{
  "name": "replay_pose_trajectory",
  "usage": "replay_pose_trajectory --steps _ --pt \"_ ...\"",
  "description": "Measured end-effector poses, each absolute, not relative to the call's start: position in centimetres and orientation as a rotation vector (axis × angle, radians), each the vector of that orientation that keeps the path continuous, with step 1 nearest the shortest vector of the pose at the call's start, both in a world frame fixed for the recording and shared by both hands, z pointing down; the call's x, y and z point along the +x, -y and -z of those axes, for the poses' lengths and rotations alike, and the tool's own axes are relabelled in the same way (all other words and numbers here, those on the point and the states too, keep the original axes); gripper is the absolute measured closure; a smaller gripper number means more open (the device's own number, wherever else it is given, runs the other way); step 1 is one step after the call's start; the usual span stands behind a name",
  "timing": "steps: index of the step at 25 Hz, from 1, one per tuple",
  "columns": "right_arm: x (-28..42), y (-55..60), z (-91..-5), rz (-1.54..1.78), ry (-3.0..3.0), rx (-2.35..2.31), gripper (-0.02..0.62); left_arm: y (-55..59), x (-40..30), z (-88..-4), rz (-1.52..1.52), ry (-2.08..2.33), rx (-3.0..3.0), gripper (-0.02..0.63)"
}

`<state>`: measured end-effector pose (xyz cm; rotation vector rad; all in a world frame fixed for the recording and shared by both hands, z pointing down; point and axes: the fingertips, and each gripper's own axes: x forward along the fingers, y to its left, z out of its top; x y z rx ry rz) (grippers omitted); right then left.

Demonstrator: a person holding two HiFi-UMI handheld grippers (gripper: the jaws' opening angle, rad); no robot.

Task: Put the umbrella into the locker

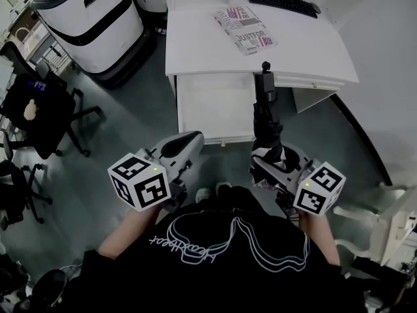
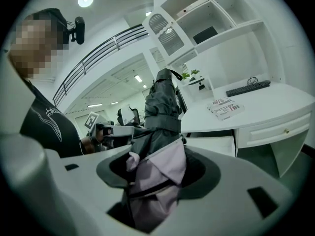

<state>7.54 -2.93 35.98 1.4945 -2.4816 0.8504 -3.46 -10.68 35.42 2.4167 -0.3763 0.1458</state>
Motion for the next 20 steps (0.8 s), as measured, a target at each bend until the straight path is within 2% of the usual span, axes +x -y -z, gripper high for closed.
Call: replay_pose_trajectory --steps 20 --pt "11.3 13.9 -41.7 -0.828 2.411 1.074 0.348 20.0 -1.2 -38.1 -0.128 0.634 2.225 0.601"
